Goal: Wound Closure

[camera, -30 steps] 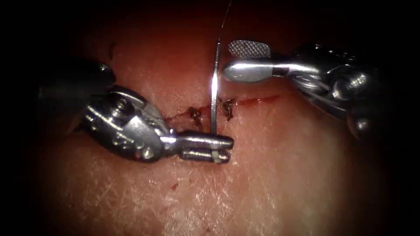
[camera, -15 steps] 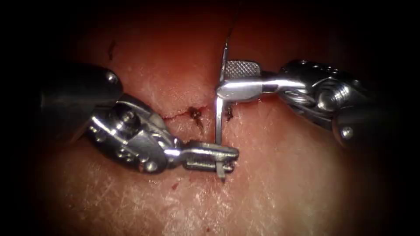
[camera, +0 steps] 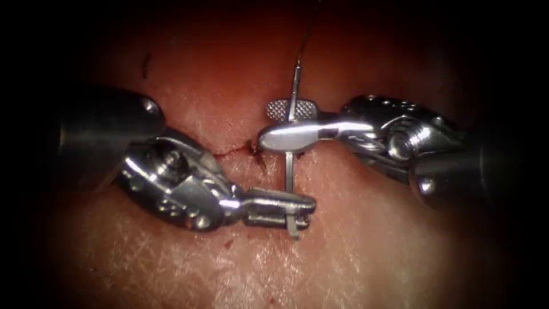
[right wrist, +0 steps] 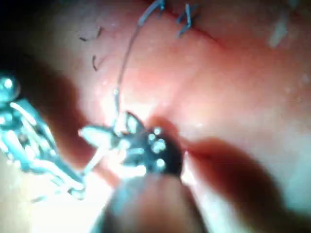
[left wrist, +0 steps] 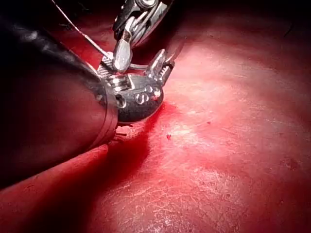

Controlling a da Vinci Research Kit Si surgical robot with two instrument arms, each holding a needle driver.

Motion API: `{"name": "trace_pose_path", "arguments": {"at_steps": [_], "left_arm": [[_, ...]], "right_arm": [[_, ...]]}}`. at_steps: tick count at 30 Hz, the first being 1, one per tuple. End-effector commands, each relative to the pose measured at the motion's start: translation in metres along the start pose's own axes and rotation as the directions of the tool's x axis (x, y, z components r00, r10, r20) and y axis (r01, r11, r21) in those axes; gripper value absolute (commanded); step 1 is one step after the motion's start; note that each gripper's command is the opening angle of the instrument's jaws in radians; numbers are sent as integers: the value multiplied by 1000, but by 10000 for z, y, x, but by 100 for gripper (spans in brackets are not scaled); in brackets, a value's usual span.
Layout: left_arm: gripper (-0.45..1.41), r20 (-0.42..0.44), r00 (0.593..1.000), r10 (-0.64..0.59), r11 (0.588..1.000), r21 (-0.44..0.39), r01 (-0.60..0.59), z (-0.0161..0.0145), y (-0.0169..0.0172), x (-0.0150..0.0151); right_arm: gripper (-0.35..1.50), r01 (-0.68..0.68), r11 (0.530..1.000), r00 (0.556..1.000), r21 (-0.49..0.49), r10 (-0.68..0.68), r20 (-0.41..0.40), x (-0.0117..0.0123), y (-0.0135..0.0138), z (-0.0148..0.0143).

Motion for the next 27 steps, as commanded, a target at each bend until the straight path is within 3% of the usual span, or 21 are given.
{"name": "trace_pose_path", "arguments": {"at_steps": [1,5,7,8,15,16,17,19,21,27], "left_arm": [[-45,-1,1000,0,1000,0,0,7,3,-3],[-45,0,1000,1,1000,0,-1,8,4,-2],[-45,1,1000,1,1000,-3,-1,9,4,-2],[-45,1,1000,1,1000,-3,-1,9,5,-1],[-45,4,1000,5,1000,-2,-5,10,2,-2],[-32,3,1000,-26,1000,-1,26,11,1,-2],[15,2,998,-62,998,-1,62,11,-1,-2],[78,5,980,-197,980,3,197,10,-7,0],[91,3,937,-350,937,6,350,7,-12,2],[93,-20,889,-458,889,11,458,7,-18,9]], "right_arm": [[42,-1,1000,1000,2,1,0,-4,3,7],[22,-2,1000,1000,3,2,1,-2,3,8],[-3,-2,1000,1000,3,2,0,-1,4,9],[-35,-1,1000,1000,3,1,-3,-1,4,9],[-35,10,999,1000,39,-10,16,-2,5,2],[-35,22,999,1000,42,-22,15,-2,6,1],[-35,45,998,999,47,-46,10,-1,6,-1],[-35,117,991,993,63,-116,-16,3,8,-7],[-35,152,986,988,72,-150,-33,6,10,-11],[-35,288,952,957,101,-282,-71,13,15,-23]]}}
